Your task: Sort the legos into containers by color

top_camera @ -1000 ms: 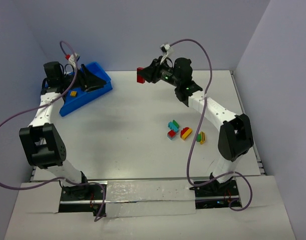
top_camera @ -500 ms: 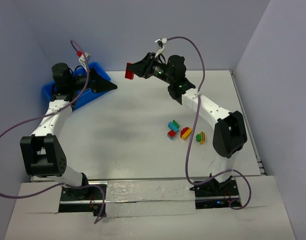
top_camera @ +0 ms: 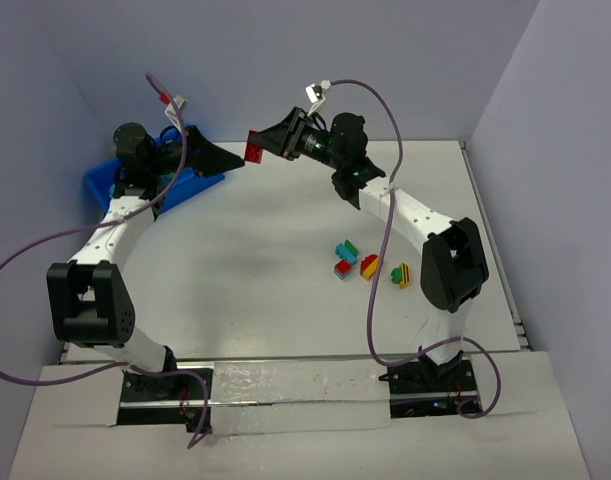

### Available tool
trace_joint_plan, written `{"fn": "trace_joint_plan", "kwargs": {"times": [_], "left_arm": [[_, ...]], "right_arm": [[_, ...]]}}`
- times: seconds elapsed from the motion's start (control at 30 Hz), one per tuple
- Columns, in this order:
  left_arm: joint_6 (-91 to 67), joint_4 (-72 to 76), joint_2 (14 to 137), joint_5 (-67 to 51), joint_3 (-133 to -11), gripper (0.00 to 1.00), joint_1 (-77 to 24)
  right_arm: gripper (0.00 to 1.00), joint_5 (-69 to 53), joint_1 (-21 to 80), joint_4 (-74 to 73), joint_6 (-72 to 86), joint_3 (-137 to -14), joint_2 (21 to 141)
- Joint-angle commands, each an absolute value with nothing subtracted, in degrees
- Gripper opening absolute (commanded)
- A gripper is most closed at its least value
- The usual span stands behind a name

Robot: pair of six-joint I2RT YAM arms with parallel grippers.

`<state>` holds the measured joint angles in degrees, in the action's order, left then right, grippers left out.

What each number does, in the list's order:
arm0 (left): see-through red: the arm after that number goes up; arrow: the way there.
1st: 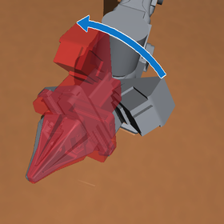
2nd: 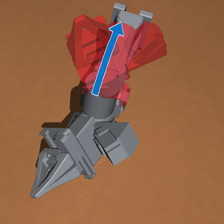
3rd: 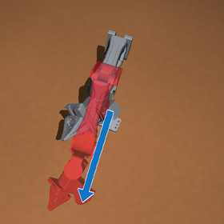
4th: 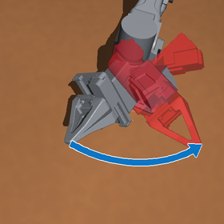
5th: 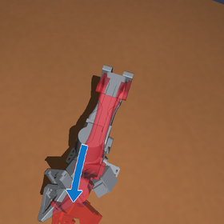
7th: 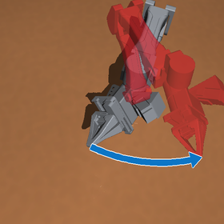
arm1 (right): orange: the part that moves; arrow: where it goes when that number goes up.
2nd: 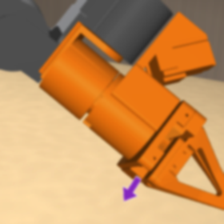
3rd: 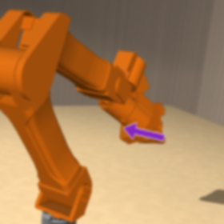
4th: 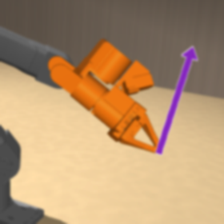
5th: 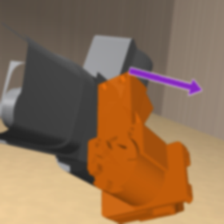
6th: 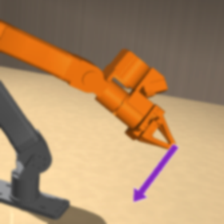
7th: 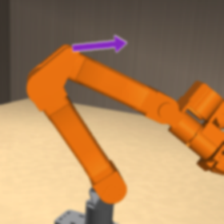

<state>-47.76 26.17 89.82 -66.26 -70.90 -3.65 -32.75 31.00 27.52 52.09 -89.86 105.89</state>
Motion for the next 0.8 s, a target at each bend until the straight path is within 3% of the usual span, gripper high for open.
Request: {"fn": "trace_joint_plan", "kwargs": {"times": [0.0,0.33,0.6,0.67,0.77], "left_arm": [[-47.1,26.8,90.8,-63.4,-75.2,0.65,-4.4],[-58.6,39.9,94.0,-66.3,-75.7,0.61,-5.4],[-58.3,39.3,95.3,-67.5,-76.8,0.58,-6.9],[-58.1,39.3,95.3,-67.5,-77.0,0.52,-7.0],[-58.5,39.8,95.5,-67.9,-77.2,0.36,-7.1]], "right_arm": [[0.00,-34.5,31.5,31.9,52.3,-89.8,103.7],[0.00,-34.9,31.7,31.9,50.9,-89.9,103.8],[0.00,-35.1,31.9,32.3,50.5,-90.4,104.1],[0.00,-35.1,31.9,32.2,50.5,-90.6,104.1],[0.00,-35.1,31.9,32.1,50.4,-90.3,104.1]]}}
